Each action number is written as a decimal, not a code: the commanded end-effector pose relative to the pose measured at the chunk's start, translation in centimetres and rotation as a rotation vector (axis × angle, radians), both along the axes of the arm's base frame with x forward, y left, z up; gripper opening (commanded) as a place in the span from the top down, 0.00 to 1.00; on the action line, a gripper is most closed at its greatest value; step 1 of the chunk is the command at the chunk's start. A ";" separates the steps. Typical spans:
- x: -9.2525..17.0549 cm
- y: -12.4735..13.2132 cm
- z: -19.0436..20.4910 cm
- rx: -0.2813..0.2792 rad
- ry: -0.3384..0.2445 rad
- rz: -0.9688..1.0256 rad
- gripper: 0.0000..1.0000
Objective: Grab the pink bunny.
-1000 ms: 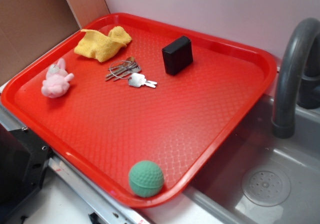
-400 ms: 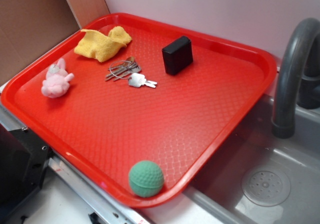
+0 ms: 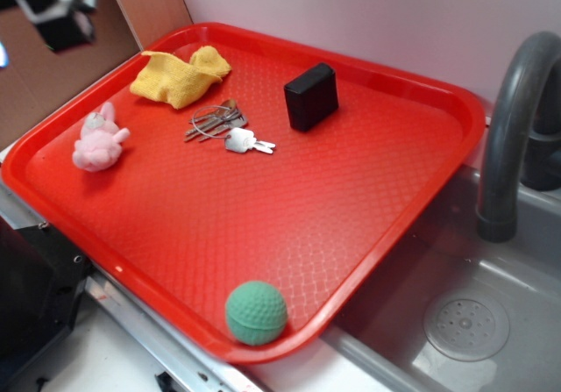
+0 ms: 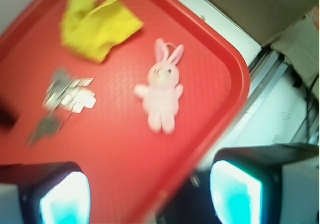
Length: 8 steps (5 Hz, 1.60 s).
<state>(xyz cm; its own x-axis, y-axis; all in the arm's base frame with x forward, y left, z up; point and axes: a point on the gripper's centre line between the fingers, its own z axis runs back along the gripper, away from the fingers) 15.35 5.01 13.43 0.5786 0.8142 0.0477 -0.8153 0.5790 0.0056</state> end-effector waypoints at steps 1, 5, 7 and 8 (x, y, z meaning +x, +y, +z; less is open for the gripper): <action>2.0 3.6 -7.1 0.079 0.017 -0.020 0.00; 0.8 3.9 -12.1 0.089 0.123 -0.062 1.00; 1.6 2.8 -8.4 0.025 0.127 -0.131 1.00; 2.5 1.4 -3.3 -0.076 0.110 -0.289 1.00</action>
<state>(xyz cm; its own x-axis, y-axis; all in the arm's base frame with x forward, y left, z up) 17.88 5.64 9.17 0.7778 0.6154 -0.1279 -0.6151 0.7871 0.0465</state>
